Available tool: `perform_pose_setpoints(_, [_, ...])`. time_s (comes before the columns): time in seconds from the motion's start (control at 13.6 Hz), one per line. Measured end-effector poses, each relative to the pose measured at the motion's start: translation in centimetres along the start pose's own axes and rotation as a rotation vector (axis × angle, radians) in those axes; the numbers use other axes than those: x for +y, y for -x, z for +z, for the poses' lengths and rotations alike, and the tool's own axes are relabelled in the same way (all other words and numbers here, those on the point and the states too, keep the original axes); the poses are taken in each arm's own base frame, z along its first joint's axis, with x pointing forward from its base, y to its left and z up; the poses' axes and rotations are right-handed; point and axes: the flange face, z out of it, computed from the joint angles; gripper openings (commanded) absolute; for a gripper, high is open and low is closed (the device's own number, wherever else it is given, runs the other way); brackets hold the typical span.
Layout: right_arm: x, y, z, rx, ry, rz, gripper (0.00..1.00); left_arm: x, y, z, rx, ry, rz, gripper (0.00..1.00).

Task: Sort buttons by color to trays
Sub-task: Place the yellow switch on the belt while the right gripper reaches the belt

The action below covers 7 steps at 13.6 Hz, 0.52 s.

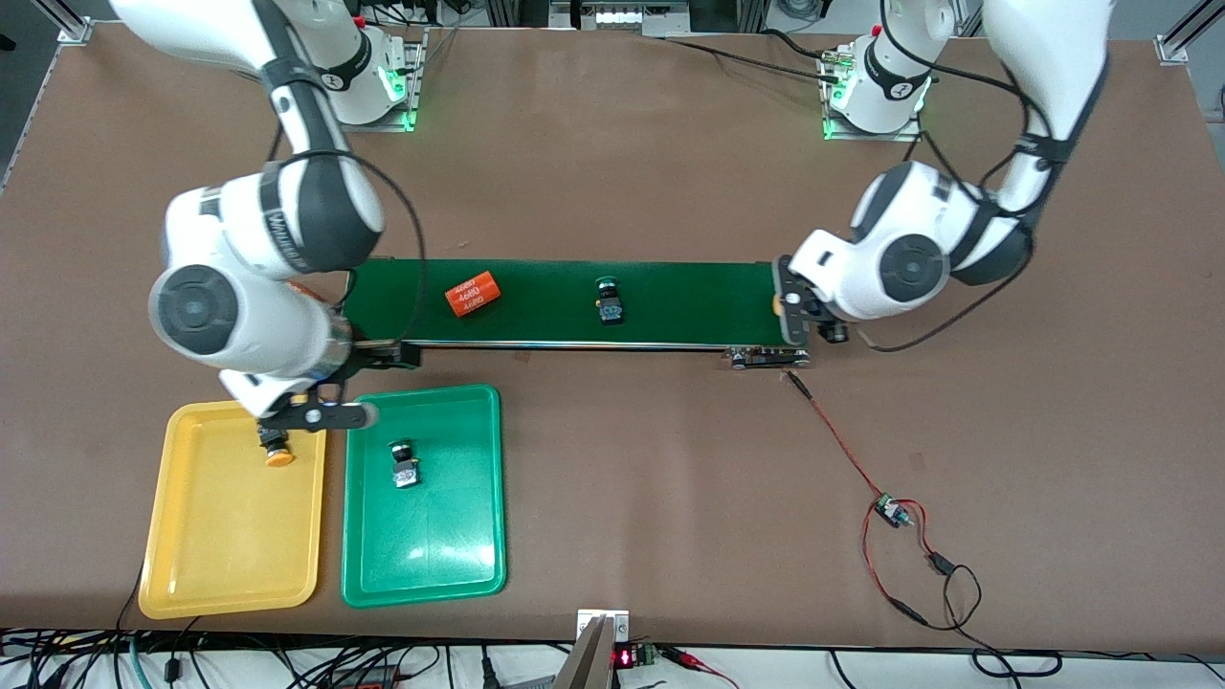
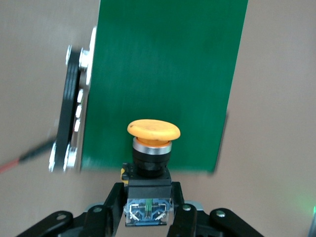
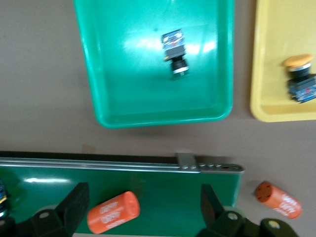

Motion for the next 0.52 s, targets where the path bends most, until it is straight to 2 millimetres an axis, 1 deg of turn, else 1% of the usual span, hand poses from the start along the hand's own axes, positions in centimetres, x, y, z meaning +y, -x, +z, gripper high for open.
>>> perform_pose_setpoints(0.07, [-2.3, 0.7, 0.8, -0.009, 0.009, -0.014, 1.0, 0.2, -1.0, 0.7, 0.008, -0.001, -0.013, 0.21])
perform_pose_setpoints(0.15, [-4.5, 1.4, 1.5, -0.013, 0.017, -0.009, 1.0, 0.2, -1.6, 1.3, 0.017, -0.002, -0.026, 0.35])
perform_pose_setpoints(0.22, [-6.3, 2.0, 2.1, -0.009, 0.021, 0.013, 1.0, 0.2, -2.0, 2.0, 0.026, -0.003, -0.037, 0.99])
perform_pose_setpoints(0.37, [-9.7, 3.0, 3.2, 0.005, 0.024, 0.046, 1.0, 0.1, -2.5, 2.7, 0.035, -0.002, -0.047, 1.0])
perform_pose_setpoints(0.44, [-11.6, 3.6, 3.9, 0.012, 0.026, 0.054, 1.0, 0.1, -2.7, 2.5, 0.038, -0.005, -0.047, 1.0])
perform_pose_setpoints(0.52, [-13.4, 4.2, 4.7, 0.018, 0.029, 0.067, 1.0, 0.1, -2.9, 1.9, 0.043, -0.016, -0.045, 1.0])
